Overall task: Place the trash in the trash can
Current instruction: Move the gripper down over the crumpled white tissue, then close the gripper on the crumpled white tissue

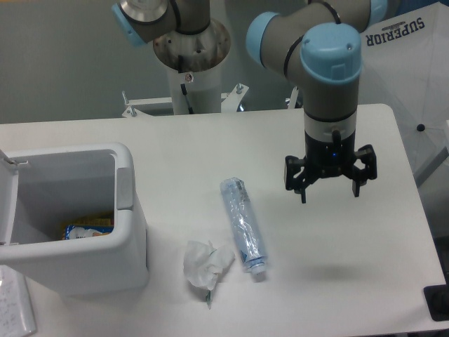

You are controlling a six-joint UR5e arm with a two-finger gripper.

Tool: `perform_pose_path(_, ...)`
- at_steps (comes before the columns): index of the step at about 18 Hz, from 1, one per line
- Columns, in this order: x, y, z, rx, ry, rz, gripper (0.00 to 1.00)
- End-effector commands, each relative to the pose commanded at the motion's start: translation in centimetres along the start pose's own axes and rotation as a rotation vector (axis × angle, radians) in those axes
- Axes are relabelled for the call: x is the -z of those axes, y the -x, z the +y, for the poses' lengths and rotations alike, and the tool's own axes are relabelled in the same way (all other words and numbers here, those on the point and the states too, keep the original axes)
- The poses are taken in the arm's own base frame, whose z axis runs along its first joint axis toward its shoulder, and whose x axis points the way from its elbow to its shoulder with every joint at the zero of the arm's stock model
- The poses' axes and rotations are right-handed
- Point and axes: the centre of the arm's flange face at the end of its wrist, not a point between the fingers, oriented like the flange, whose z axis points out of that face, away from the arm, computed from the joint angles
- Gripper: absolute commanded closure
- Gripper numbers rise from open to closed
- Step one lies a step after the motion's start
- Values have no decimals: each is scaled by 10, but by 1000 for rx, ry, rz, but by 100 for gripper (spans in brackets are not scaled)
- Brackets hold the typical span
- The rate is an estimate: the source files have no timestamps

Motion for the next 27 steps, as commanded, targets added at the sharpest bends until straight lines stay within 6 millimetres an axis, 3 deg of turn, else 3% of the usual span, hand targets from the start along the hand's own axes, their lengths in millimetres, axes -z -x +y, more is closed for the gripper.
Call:
perform_pose_path(3,-15,-16,-8,23,3,11,0)
perform_pose_path(11,-69,-101,-37,-32,38,74,0)
perform_pose_path(19,-131,-182,-35,-149,124,141,0)
perform_pose_path(22,-144,-196,-27,-176,147,153,0)
perform_pose_path(24,-146,-216,-29,-149,142,157,0)
perform_pose_path(27,-152,-222,-34,-95,114,151,0)
